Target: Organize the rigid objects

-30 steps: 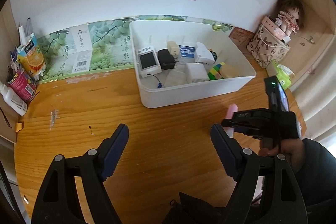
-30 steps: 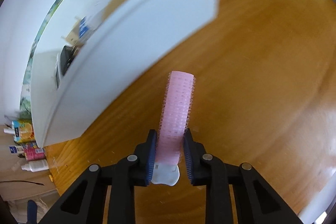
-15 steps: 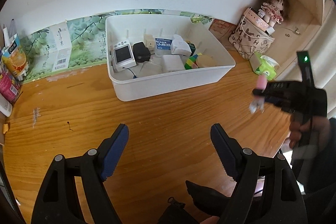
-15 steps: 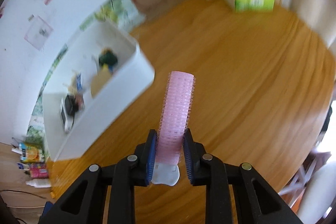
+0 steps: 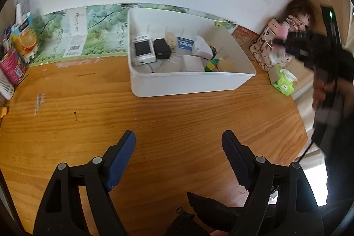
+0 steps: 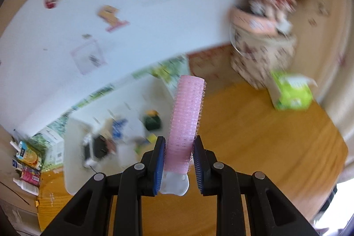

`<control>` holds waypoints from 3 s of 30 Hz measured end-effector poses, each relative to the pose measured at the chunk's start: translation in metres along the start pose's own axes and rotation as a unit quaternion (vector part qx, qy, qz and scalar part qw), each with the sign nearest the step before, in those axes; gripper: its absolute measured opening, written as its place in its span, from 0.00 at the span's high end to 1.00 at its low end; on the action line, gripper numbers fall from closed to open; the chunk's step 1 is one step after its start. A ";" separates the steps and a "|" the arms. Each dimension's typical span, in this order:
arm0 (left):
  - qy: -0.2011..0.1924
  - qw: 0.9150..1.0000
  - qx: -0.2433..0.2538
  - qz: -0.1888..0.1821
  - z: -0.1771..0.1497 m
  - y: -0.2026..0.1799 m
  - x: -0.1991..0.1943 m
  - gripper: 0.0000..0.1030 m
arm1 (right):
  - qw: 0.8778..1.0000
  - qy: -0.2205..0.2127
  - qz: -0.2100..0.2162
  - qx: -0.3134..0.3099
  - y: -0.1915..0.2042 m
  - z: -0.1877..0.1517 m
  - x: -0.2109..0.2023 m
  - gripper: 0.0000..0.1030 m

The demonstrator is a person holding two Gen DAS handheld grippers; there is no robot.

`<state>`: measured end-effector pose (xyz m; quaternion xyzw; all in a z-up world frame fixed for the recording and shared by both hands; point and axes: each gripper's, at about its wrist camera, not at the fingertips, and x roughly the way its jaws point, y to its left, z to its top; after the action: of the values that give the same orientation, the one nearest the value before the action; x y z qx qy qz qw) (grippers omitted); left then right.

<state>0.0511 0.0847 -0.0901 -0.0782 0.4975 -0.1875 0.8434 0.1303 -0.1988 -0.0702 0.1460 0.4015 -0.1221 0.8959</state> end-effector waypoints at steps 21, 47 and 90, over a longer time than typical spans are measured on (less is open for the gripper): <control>0.002 0.990 -0.135 0.028 -0.031 0.037 -0.012 0.20 | 0.992 0.020 0.066 -0.107 0.081 0.017 0.031 0.36; 0.018 0.976 -0.174 0.130 -0.048 -0.063 0.010 0.01 | 0.959 0.207 0.139 -0.139 -0.035 -0.094 0.006 0.19; -0.115 0.977 -0.048 0.172 0.007 -0.126 -0.021 0.01 | 0.963 0.104 0.168 -0.186 -0.037 -0.067 -0.070 0.00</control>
<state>0.0177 -0.0228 -0.0298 -0.0533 0.4113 -0.0056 0.9099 0.0269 -0.2018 -0.0655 0.0541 0.4778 0.1226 0.8682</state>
